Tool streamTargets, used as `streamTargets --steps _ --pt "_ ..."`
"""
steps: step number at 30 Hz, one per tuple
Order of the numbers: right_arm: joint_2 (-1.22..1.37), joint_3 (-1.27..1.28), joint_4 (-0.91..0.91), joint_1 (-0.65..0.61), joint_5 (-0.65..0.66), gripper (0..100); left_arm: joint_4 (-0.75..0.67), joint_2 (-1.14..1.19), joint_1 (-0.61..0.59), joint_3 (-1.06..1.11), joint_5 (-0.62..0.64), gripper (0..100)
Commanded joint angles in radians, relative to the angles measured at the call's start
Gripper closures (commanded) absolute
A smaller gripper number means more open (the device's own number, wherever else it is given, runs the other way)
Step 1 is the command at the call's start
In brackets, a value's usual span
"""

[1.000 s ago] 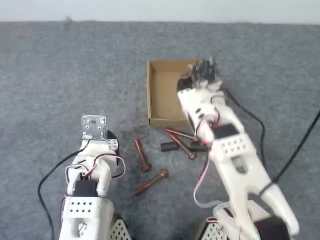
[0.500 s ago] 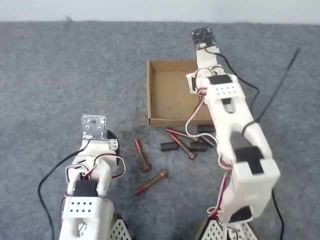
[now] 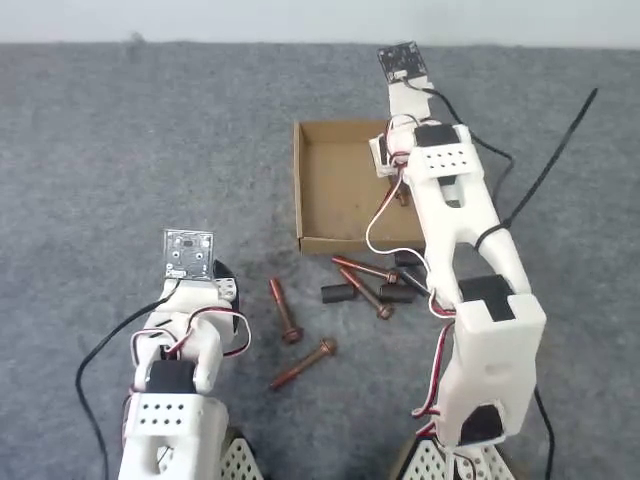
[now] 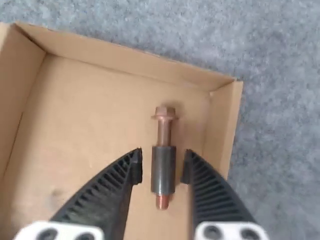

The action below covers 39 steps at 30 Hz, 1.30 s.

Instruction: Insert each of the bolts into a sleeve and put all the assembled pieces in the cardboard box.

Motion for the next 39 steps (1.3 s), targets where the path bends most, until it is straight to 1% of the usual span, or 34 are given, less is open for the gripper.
streamTargets --steps 1,3,8,12,14,17,22,30,35,39 --pt "-0.137 -0.066 0.084 0.007 -0.012 99.6 -0.002 -0.023 -0.003 -0.013 -0.006 99" --pt "-0.194 -0.063 0.153 0.008 -0.012 98.1 -0.002 -0.023 -0.003 -0.013 -0.006 99" --pt "-0.311 -0.061 0.414 0.007 -0.008 98.0 -0.002 -0.023 -0.005 -0.013 -0.006 99" --pt "-0.371 -0.058 0.585 0.015 -0.006 98.0 -0.002 -0.023 -0.005 -0.013 -0.006 99" --pt "-0.397 -0.032 0.641 0.016 0.0 98.0 -0.002 -0.023 -0.005 -0.013 -0.006 99" --pt "-0.452 0.068 0.671 0.015 0.077 98.0 -0.002 -0.023 -0.005 -0.013 -0.006 99" --pt "-0.613 0.331 0.595 0.015 0.114 98.0 -0.002 -0.023 -0.006 -0.013 -0.006 99" --pt "-0.851 0.799 0.305 0.015 0.121 97.7 -0.002 -0.021 -0.006 -0.013 -0.006 99" --pt "-0.881 0.961 0.194 0.022 0.25 97.4 -0.002 -0.021 -0.006 -0.013 -0.006 99" --pt "-0.881 1.014 0.108 0.074 0.315 95.7 -0.002 -0.021 -0.006 -0.013 -0.006 99"
